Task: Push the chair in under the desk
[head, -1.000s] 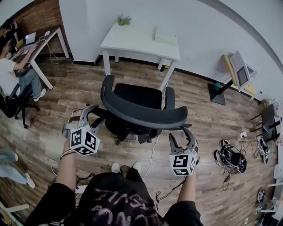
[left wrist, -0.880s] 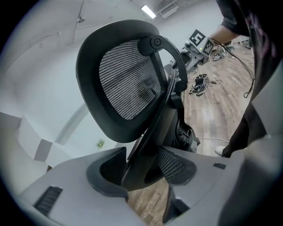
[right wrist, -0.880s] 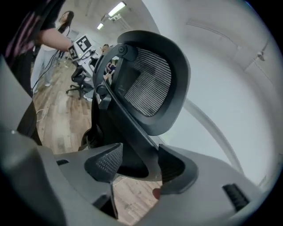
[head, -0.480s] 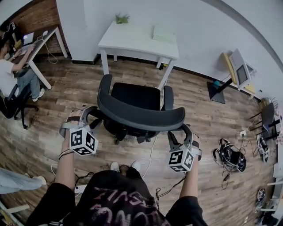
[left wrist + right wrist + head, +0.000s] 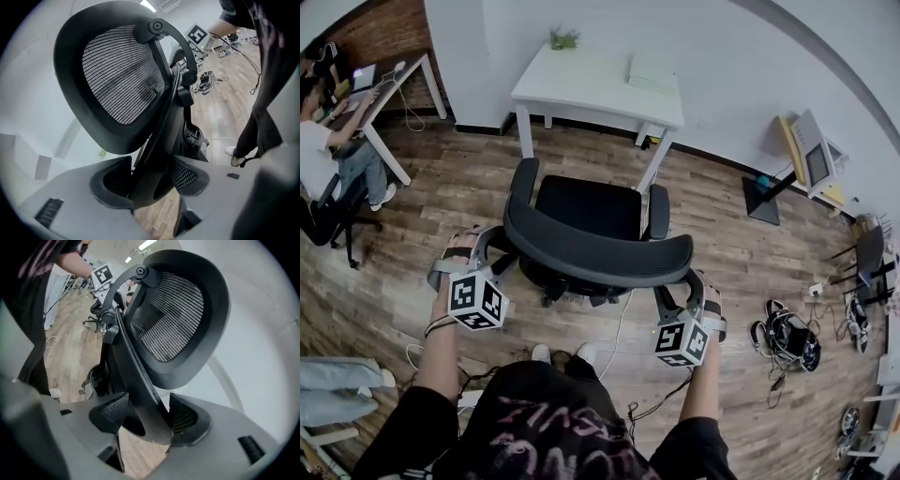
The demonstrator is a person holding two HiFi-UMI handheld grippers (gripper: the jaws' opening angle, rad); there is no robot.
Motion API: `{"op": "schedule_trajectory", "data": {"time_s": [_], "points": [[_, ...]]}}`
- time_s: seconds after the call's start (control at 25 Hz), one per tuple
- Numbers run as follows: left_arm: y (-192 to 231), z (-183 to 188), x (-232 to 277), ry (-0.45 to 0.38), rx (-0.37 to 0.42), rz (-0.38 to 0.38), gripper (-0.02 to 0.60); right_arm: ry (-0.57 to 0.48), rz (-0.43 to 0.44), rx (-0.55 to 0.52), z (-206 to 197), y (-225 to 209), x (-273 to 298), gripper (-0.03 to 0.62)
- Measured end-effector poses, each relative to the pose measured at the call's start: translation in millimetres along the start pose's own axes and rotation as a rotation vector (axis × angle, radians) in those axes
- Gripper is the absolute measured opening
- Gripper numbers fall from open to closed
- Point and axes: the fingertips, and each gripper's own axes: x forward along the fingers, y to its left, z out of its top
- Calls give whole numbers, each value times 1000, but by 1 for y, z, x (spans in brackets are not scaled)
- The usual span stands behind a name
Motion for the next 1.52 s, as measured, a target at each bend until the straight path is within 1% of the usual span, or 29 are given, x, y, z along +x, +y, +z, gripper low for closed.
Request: {"op": "schedule_trajectory", "data": {"time_s": [0.36, 0.56, 0.8, 1.0, 1.16, 1.32, 1.52], "points": [[-2, 3, 9, 35, 20, -9, 255, 8, 80, 13, -5, -4, 8, 267], [3, 6, 17, 52, 14, -10, 255, -1, 76, 7, -7, -11, 16, 270], [14, 5, 32, 98, -4, -18, 255, -9, 80, -2, -7, -22, 37, 270], [30, 4, 47, 92, -24, 10, 255, -28, 94, -10, -3, -35, 57, 272], [46, 4, 63, 103, -38, 25, 258, -55, 87, -17, -1, -47, 74, 272], [59, 1, 78, 112, -40, 15, 258, -40, 96, -17, 2, -55, 92, 272], [77, -4, 97, 87, -33, 24, 259, -30, 98, -22, 8, -64, 115, 272]]}}
